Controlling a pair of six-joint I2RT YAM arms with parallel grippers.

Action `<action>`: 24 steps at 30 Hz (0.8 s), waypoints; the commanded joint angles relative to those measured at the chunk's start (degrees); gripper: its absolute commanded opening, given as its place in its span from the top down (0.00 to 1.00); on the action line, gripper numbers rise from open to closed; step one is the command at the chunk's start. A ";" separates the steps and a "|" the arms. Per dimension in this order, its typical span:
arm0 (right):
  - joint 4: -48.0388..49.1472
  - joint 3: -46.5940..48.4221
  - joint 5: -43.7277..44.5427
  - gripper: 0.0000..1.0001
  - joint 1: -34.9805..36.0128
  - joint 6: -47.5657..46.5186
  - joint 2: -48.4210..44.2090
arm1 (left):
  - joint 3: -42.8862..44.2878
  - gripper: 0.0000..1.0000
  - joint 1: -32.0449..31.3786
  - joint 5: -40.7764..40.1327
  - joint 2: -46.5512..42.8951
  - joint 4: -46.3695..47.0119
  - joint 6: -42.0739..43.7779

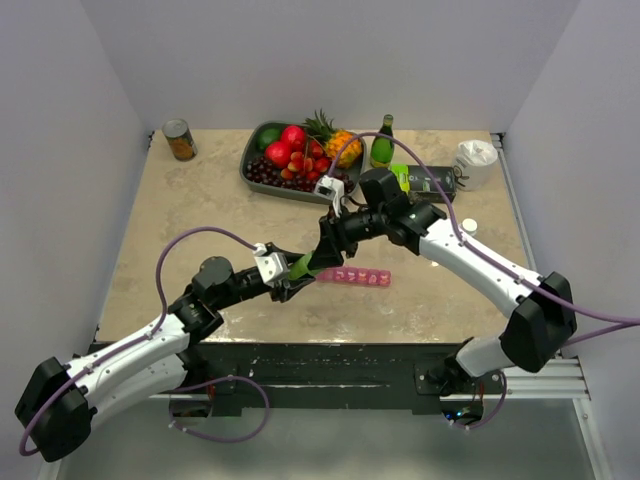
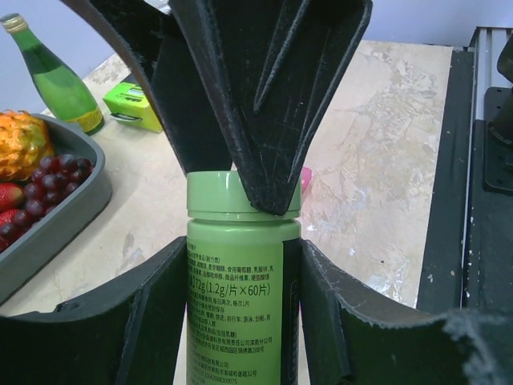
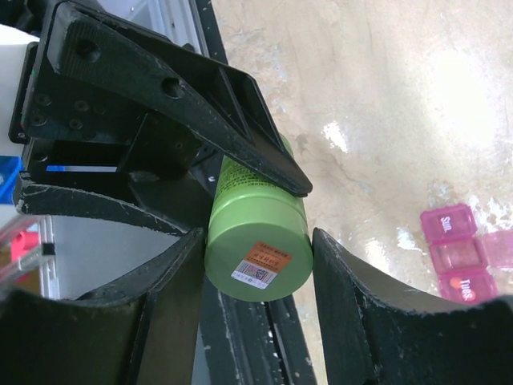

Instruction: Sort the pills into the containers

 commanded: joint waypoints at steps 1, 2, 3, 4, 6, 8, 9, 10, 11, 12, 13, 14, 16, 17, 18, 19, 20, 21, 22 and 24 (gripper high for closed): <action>-6.55 7.61 -7.84 0.92 1.75 -15.35 2.59 | 0.62 1.00 -0.02 3.45 -1.21 3.88 1.23; -9.18 9.28 -9.26 0.94 1.76 -20.13 4.25 | 0.71 1.00 -0.02 4.08 -1.30 3.35 1.41; -15.21 13.21 -9.89 0.96 2.02 -24.61 5.31 | 0.71 1.00 -0.02 4.69 -1.30 3.17 1.49; -18.67 15.26 -11.20 0.97 2.11 -33.53 6.37 | 0.89 1.00 -0.02 5.92 -1.21 3.00 1.49; -32.32 22.96 -13.58 0.97 2.37 -46.13 10.32 | 1.15 1.00 -0.02 7.07 -1.13 2.47 1.67; -40.54 27.73 -13.67 0.93 2.81 -61.34 14.35 | 1.33 1.00 -0.02 8.56 -1.04 2.21 1.58; -48.94 31.93 -13.41 0.92 3.07 -66.96 15.33 | 1.50 1.00 -0.02 9.09 -0.78 2.12 1.67; -51.55 33.37 -13.15 0.92 3.25 -75.20 16.21 | 1.59 1.00 -0.02 9.96 -0.69 2.12 1.58; -53.31 34.25 -11.75 0.91 3.42 -78.15 16.57 | 1.68 1.00 0.07 10.32 -0.51 2.12 1.67; -53.94 34.70 -11.04 0.90 3.60 -79.84 16.40 | 1.68 1.00 0.07 10.76 -0.51 2.12 1.67; -53.51 34.53 -10.08 0.90 3.86 -82.20 15.96 | 1.68 1.00 0.07 10.76 -0.34 2.12 1.67; -52.72 34.18 -9.02 0.90 4.39 -82.66 15.35 | 1.68 1.00 -0.02 10.76 -0.42 1.86 1.67; -48.95 32.16 -5.77 0.91 4.74 -82.75 12.98 | 1.42 1.00 0.16 10.33 -0.51 2.12 1.67; -47.37 31.19 -4.98 0.92 5.09 -82.32 12.10 | 1.33 1.00 0.07 10.24 -0.68 2.73 1.32; -44.31 29.18 -4.01 0.93 5.18 -81.88 11.14 | 0.98 1.00 0.25 10.32 -0.69 3.17 1.06; -43.06 28.29 -3.92 0.94 5.18 -80.92 9.65 | 0.80 1.00 0.33 9.80 -0.77 3.78 0.62; -42.18 27.59 -3.83 0.94 5.44 -80.65 9.20 | 0.45 1.00 0.51 9.54 -1.03 5.53 -0.52; -41.21 26.80 -3.91 0.95 5.53 -80.30 8.93 | -0.68 1.00 0.60 9.27 -1.21 6.94 -1.22; -40.16 26.27 -4.09 0.95 5.45 -78.73 8.15 | -1.30 1.00 0.69 8.92 -1.30 8.43 -2.10; -37.61 24.42 -4.09 0.95 5.88 -77.75 7.26 | -2.97 1.00 0.78 8.66 -1.21 13.00 -4.65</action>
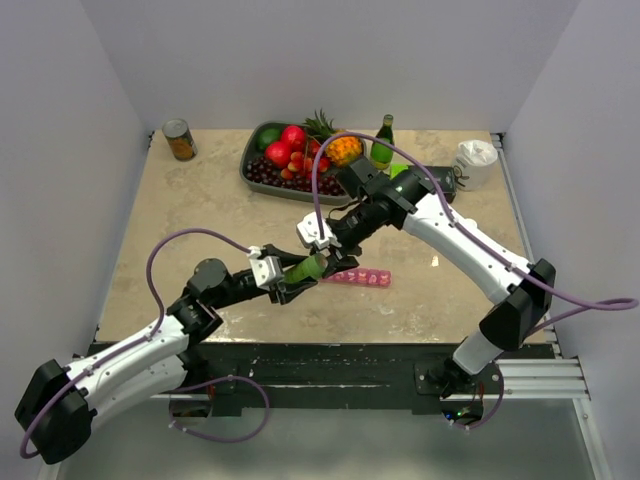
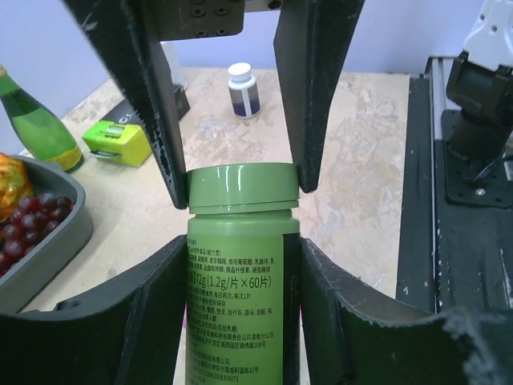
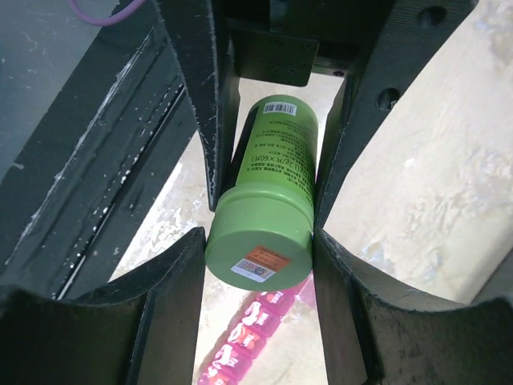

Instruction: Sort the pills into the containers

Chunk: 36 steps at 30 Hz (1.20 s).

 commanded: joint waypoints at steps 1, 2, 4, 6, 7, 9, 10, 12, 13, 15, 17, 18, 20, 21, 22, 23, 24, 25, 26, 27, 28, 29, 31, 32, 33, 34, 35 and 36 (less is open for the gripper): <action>6.29 -2.66 -0.79 0.95 1.19 -0.96 -4.17 | -2.98 1.00 0.03 3.04 -0.30 11.17 -4.24; 7.08 -3.36 -0.18 0.95 1.80 -0.70 -4.52 | -3.24 1.00 0.12 3.39 0.32 13.45 -4.68; 7.70 -3.46 1.41 0.95 2.33 -0.69 -4.61 | -3.77 1.00 0.12 4.88 1.28 15.75 -7.58; 7.35 -2.58 1.94 0.95 2.42 -0.69 -4.44 | -4.38 1.00 0.21 6.02 2.43 18.73 -9.42; 7.09 -2.14 1.85 0.96 2.42 -0.69 -4.44 | -4.65 1.00 0.29 6.98 2.69 19.96 -10.13; 5.95 -0.74 1.33 0.96 2.42 -1.04 -4.53 | -5.87 1.00 0.65 8.22 3.40 23.65 -12.50; 5.51 -0.12 1.06 0.96 2.42 -1.65 -4.61 | -6.40 1.00 0.91 9.36 3.66 25.06 -13.29; 3.15 1.37 0.45 0.96 2.42 -2.80 -4.44 | -8.07 1.00 1.79 11.20 4.01 29.72 -16.19; 2.26 1.90 0.18 0.95 2.42 -4.28 -4.44 | -8.60 1.00 2.22 11.82 4.19 33.04 -17.24; 0.59 2.69 0.01 0.95 2.50 -5.61 -4.53 | -9.39 1.00 3.46 14.01 4.71 35.96 -20.23; -0.56 3.13 0.35 0.95 2.77 -7.46 -4.44 | -9.48 1.00 4.42 15.86 6.29 39.48 -23.03; -0.65 3.13 1.66 0.95 3.03 -8.24 -4.53 | -9.40 1.00 4.69 18.05 6.99 40.71 -24.10; -0.56 2.96 3.42 0.95 4.17 -8.86 -4.53 | -9.57 1.00 5.56 20.08 9.53 45.36 -27.79; -0.13 2.78 4.30 0.95 4.52 -8.95 -4.44 | -9.48 1.00 5.74 21.22 10.51 46.94 -28.76; 0.05 2.70 5.96 0.95 5.40 -9.04 -4.35 | -9.48 1.00 5.92 21.75 11.21 48.79 -30.16; 0.49 2.43 6.59 0.95 5.75 -9.13 -4.26 | -9.31 1.00 6.01 22.02 12.35 49.59 -30.52; 0.84 2.26 7.38 0.95 6.11 -9.13 -4.09 | -9.31 1.00 6.01 22.37 12.80 50.12 -30.87; 1.02 2.17 8.61 0.94 6.81 -9.04 -4.00 | -9.05 1.00 6.18 22.46 13.32 50.04 -30.96; 1.45 2.08 9.31 0.94 6.90 -9.04 -3.91 | -8.70 1.00 6.18 22.72 13.50 49.86 -30.88; 1.63 1.99 9.84 0.93 7.08 -8.87 -4.00 | -8.52 1.00 6.18 23.25 13.68 49.42 -30.79; 1.81 1.99 10.37 0.90 7.16 -8.35 -3.83 | -8.17 1.00 6.53 23.43 13.77 48.11 -30.35; 2.51 2.25 10.38 0.84 7.25 -7.21 -3.74 | -7.73 1.00 6.54 23.60 13.77 47.32 -30.00; 2.60 3.56 9.59 0.54 6.99 -0.72 -3.48 | -7.38 1.00 6.97 23.08 12.37 43.39 -27.73; 2.34 5.31 8.89 0.41 6.82 1.57 -3.21 | -6.77 1.00 6.98 22.47 11.58 40.92 -26.23; 1.90 6.11 8.19 0.31 6.64 4.81 -3.21 | -6.41 1.00 7.06 19.94 10.53 38.02 -24.48; 2.07 6.73 7.31 0.14 5.85 7.11 -3.56 | -6.23 1.00 6.98 18.35 8.34 32.16 -20.81; 5.55 6.65 5.39 0.09 5.24 10.17 -4.87 | -5.80 1.00 6.98 16.42 7.28 29.58 -19.12; 8.11 6.13 5.28 0.03 4.71 17.95 -5.66 | -5.79 1.00 7.06 13.18 6.22 27.38 -17.45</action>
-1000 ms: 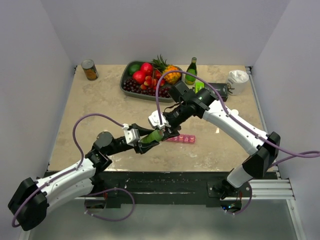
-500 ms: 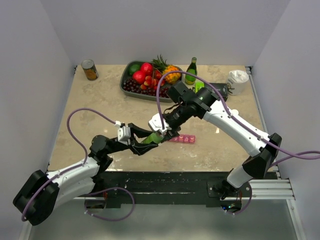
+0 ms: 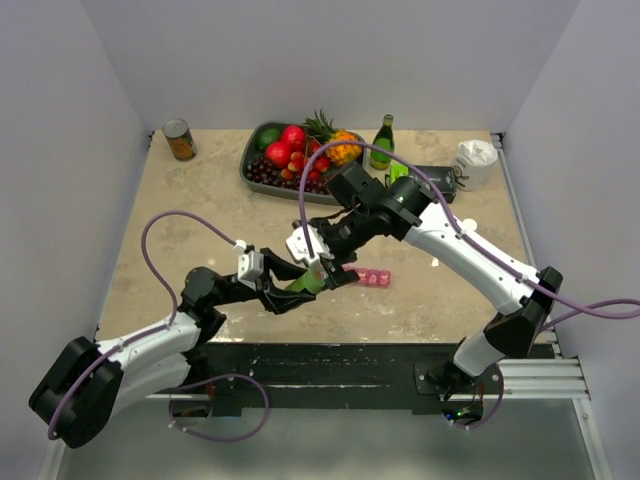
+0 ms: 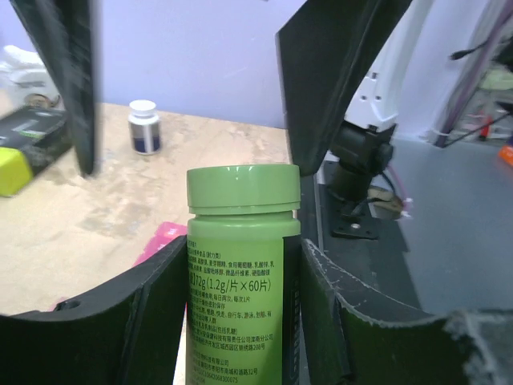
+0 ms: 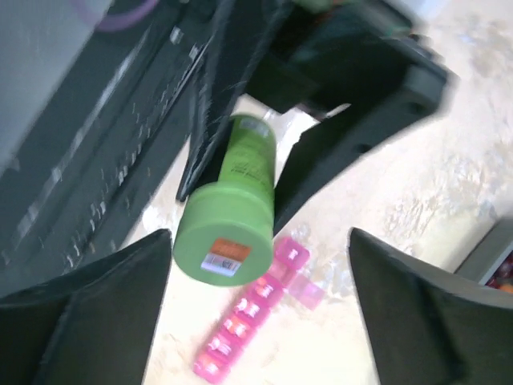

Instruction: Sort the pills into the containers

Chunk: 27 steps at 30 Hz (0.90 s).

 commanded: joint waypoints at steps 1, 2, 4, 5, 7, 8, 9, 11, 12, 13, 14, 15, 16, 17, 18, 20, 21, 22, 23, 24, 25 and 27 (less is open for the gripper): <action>11.67 1.65 -2.68 0.01 -2.42 20.11 -3.79 | 2.91 1.00 -0.13 -7.35 -6.57 -10.48 11.32; 15.96 0.76 -2.15 0.01 -2.51 23.54 -4.67 | 3.17 1.00 -0.13 -8.76 -7.28 -11.64 12.30; 18.97 -1.86 -3.81 0.01 -4.43 33.46 -6.25 | 3.35 1.00 -0.22 -12.10 -8.86 -13.84 14.41; 25.77 -3.62 -4.08 0.01 -5.23 39.16 -6.78 | 3.35 1.00 -0.13 -13.15 -9.13 -14.20 14.77; 33.19 -9.58 0.99 0.01 -6.72 60.86 -8.45 | 3.35 1.00 -0.30 -16.67 -10.18 -14.81 16.08; 37.05 -11.18 3.19 0.01 -6.82 65.88 -8.98 | 3.35 1.00 -0.30 -17.64 -10.62 -14.91 16.70; 38.40 -12.77 5.91 0.01 -6.73 74.64 -9.42 | 3.17 1.00 -0.57 -20.43 -10.89 -14.99 17.23; 39.11 -15.06 11.37 0.01 -6.82 79.10 -10.04 | 2.65 1.00 -0.74 -22.12 -11.77 -14.91 18.46; 39.11 -15.33 12.52 0.01 -6.91 82.16 -9.95 | 2.56 1.00 -0.74 -23.35 -12.03 -14.73 18.81; 39.29 -15.77 13.83 0.01 -6.82 82.54 -9.51 | 2.64 1.00 -0.74 -23.36 -12.12 -14.73 18.99; 39.64 -16.03 14.02 0.01 -6.82 83.07 -9.16 | 2.90 1.00 -0.74 -23.45 -12.12 -14.99 19.25; 39.82 -16.29 14.11 0.01 -6.91 84.73 -8.63 | 2.99 1.00 -0.74 -23.27 -12.12 -15.17 19.26; 39.99 -16.47 14.11 0.01 -6.91 84.92 -7.67 | 2.99 1.00 -0.83 -23.18 -12.04 -15.17 19.17; 40.34 -16.56 13.41 0.01 -6.82 85.53 -7.05 | 2.99 1.00 -0.74 -23.10 -12.12 -15.17 18.99; 40.52 -16.47 13.23 0.01 -6.82 86.58 -6.79 | 2.91 1.00 -0.74 -22.83 -12.04 -15.17 18.99; 40.52 -16.39 12.18 0.01 -6.82 86.68 -5.65 | 2.91 1.00 -0.83 -22.83 -12.03 -15.17 18.90; 40.43 -16.30 11.92 0.01 -6.91 86.94 -5.55 | 2.91 1.00 -0.83 -22.92 -12.12 -15.17 18.90; 40.43 -16.38 11.48 0.02 -6.82 86.77 -5.29 | 2.73 1.00 -0.83 -23.01 -12.12 -15.17 18.90; 40.43 -16.56 10.43 0.03 -6.73 86.85 -5.20 | 2.82 1.00 -0.74 -23.18 -12.30 -15.17 18.90; 40.43 -16.73 10.16 0.04 -6.73 86.85 -5.11 | 2.73 1.00 -0.74 -23.44 -12.30 -15.17 18.99; 40.52 -17.08 9.98 0.05 -6.56 86.77 -5.11 | 2.73 1.00 -0.74 -23.71 -12.21 -15.17 18.91; 40.43 -17.53 9.54 0.06 -6.29 86.41 -5.03 | 2.82 1.00 -0.74 -24.41 -12.30 -15.17 18.99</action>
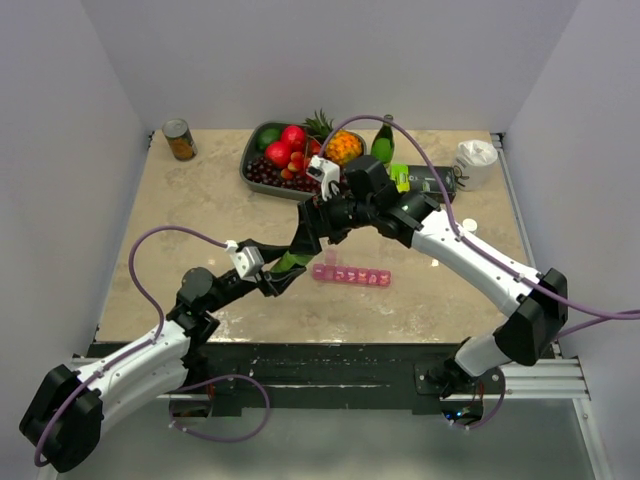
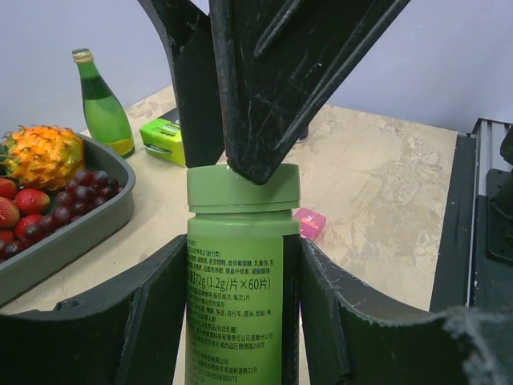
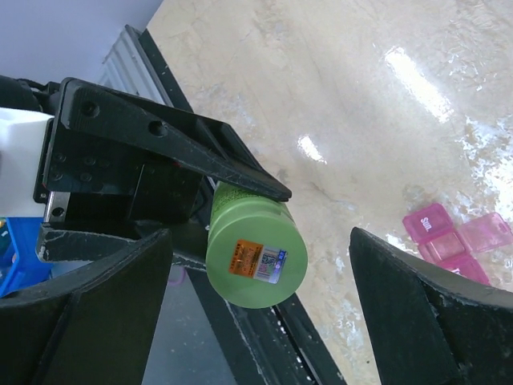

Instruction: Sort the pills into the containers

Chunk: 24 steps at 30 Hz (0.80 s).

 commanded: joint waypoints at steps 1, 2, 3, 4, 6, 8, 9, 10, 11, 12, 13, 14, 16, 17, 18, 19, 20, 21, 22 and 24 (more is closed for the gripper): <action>2.64 -1.13 -1.52 0.07 0.64 1.72 -0.68 | 1.95 1.00 -0.18 -2.77 -1.11 3.36 2.32; 2.64 -1.40 -1.69 0.09 0.90 1.37 -0.59 | 1.94 1.00 -0.26 -3.30 -1.28 3.28 2.32; 2.64 -1.66 -1.70 0.11 1.08 1.19 -0.59 | 1.86 1.00 -0.26 -4.52 -1.37 3.28 2.05; 2.73 -1.93 -1.70 0.11 1.25 0.84 -0.50 | 1.77 1.00 -0.18 -4.88 -1.63 3.28 2.05; 2.90 -1.93 -1.78 0.16 1.25 0.49 -0.24 | 1.77 1.00 -0.18 -5.06 -1.64 3.28 1.97; 3.26 -1.58 -2.31 0.23 1.25 -0.12 0.03 | 1.68 1.00 -0.18 -4.98 -1.63 3.28 1.70; 3.43 -1.49 -2.40 0.31 1.34 -0.39 0.20 | 1.68 1.00 -0.26 -4.72 -1.55 3.28 1.61; 3.96 -1.23 -2.57 0.34 1.34 -0.74 0.38 | 1.59 1.00 -0.18 -4.45 -1.55 3.28 1.61; 4.22 -1.14 -2.92 0.37 1.34 -1.79 0.47 | 1.59 1.00 -0.18 -3.84 -1.55 3.28 1.61; 4.40 -0.96 -3.10 0.44 1.25 -2.15 0.55 | 1.59 1.00 -0.18 -3.49 -1.46 2.93 1.61; 4.92 -0.79 -3.89 0.48 1.34 -2.41 0.73 | 1.59 1.00 -0.18 -3.05 -1.55 2.66 1.61; 5.01 -0.61 -4.76 0.52 1.34 -3.89 0.82 | 1.51 1.00 -0.18 -2.00 -1.63 2.49 1.70; 5.28 -0.26 -6.43 0.66 1.34 -5.40 1.25 | 1.51 1.00 -0.26 -1.11 -1.99 1.87 1.79; 5.11 -0.08 -9.57 0.71 1.25 -8.10 1.43 | 1.59 1.00 -0.26 0.28 -2.07 1.70 1.79; 4.93 0.53 -11.26 0.76 1.43 -10.21 1.61 | 1.59 1.00 -0.26 1.34 -2.42 1.52 1.70; 2.93 1.05 -13.45 0.85 1.60 -13.28 1.87 | 1.68 1.00 -0.18 2.22 -2.77 1.43 1.70; 0.82 1.93 -19.22 0.88 1.69 -23.32 2.66 | 1.77 1.00 -0.18 4.41 -2.87 1.34 1.61; -2.51 4.55 -22.23 0.89 1.87 -30.29 3.01 | 2.03 1.00 -0.18 5.56 -3.04 1.08 1.44; -10.63 5.97 -24.26 0.91 1.96 -37.76 3.54 | 2.47 1.00 -0.18 6.61 -3.13 0.99 1.18; -17.36 9.12 -29.08 0.95 1.96 -56.40 4.59 | 3.00 1.00 -0.18 9.87 -2.87 1.17 0.04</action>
